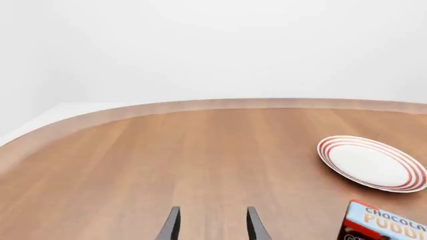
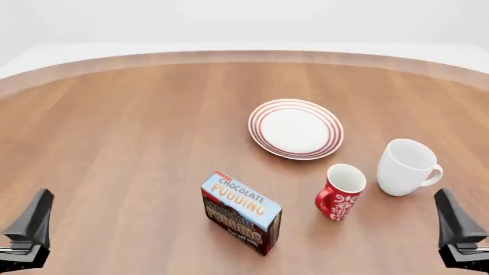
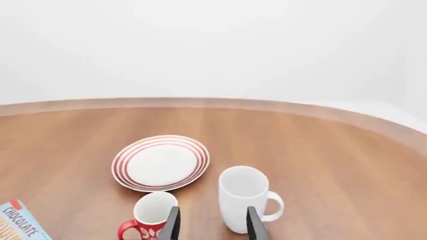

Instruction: Put the chocolate pudding to the right of the plate.

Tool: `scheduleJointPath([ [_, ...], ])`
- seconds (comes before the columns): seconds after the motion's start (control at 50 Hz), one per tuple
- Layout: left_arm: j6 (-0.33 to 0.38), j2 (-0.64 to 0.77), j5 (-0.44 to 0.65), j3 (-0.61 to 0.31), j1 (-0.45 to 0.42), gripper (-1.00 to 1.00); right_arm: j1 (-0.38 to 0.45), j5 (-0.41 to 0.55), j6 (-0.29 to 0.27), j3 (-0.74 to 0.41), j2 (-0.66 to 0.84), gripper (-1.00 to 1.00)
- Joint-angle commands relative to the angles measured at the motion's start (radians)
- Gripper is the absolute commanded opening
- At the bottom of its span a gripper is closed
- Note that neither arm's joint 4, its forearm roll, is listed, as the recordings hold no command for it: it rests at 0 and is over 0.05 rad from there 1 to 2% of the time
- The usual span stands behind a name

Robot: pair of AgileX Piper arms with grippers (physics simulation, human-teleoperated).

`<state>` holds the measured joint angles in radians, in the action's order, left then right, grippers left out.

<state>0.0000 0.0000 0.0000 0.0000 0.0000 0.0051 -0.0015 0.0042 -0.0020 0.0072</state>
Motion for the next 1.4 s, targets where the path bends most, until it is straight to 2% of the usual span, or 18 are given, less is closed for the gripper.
scheduleJointPath([
  [0.02, 0.000, 0.000, 0.000, 0.000, 0.000, 1.00, 0.014, -0.016, 0.049, -0.017, 0.055, 1.00],
  [0.04, 0.000, 0.000, 0.000, 0.000, 0.000, 1.00, 0.011, -0.004, 0.047, -0.032, 0.058, 1.00],
  [0.1, 0.000, 0.000, 0.000, 0.000, 0.000, 1.00, 0.092, 0.115, 0.089, -0.160, 0.024, 1.00],
  [0.16, 0.000, 0.000, 0.000, 0.000, 0.000, 1.00, 0.183, 0.168, 0.018, -0.249, 0.053, 1.00],
  [0.24, 0.000, 0.000, 0.000, 0.000, 0.000, 1.00, 0.290, 0.225, -0.009, -0.421, 0.209, 1.00],
  [0.3, 0.000, 0.000, 0.000, 0.000, 0.000, 1.00, 0.340, 0.242, -0.007, -0.511, 0.317, 1.00],
  [0.32, 0.000, 0.000, 0.000, 0.000, 0.000, 1.00, 0.368, 0.242, -0.040, -0.539, 0.361, 1.00],
  [0.36, 0.000, 0.000, 0.000, 0.000, 0.000, 1.00, 0.399, 0.247, -0.021, -0.584, 0.401, 1.00],
  [0.38, 0.000, 0.000, 0.000, 0.000, 0.000, 1.00, 0.430, 0.259, -0.040, -0.655, 0.480, 1.00],
  [0.42, 0.000, 0.000, 0.000, 0.000, 0.000, 1.00, 0.445, 0.265, -0.046, -0.702, 0.518, 1.00],
  [0.48, 0.000, 0.000, 0.000, 0.000, 0.000, 1.00, 0.496, 0.287, -0.032, -0.779, 0.575, 1.00],
  [0.62, 0.000, 0.000, 0.000, 0.000, 0.000, 1.00, 0.624, 0.299, -0.063, -0.897, 0.761, 1.00],
  [0.66, 0.000, 0.000, 0.000, 0.000, 0.000, 1.00, 0.646, 0.301, -0.051, -0.927, 0.810, 1.00],
  [1.1, 0.000, 0.000, 0.000, 0.000, 0.000, 1.00, 0.819, 0.237, -0.051, -1.040, 1.140, 1.00],
  [1.14, 0.000, 0.000, 0.000, 0.000, 0.000, 1.00, 0.826, 0.227, -0.038, -1.036, 1.161, 1.00],
  [1.18, 0.000, 0.000, 0.000, 0.000, 0.000, 1.00, 0.827, 0.225, 0.037, -1.032, 1.200, 1.00],
  [1.22, 0.000, 0.000, 0.000, 0.000, 0.000, 1.00, 0.842, 0.222, 0.068, -1.029, 1.215, 1.00],
  [1.4, 0.000, 0.000, 0.000, 0.000, 0.000, 1.00, 0.860, 0.193, 0.077, -0.993, 1.262, 1.00],
])
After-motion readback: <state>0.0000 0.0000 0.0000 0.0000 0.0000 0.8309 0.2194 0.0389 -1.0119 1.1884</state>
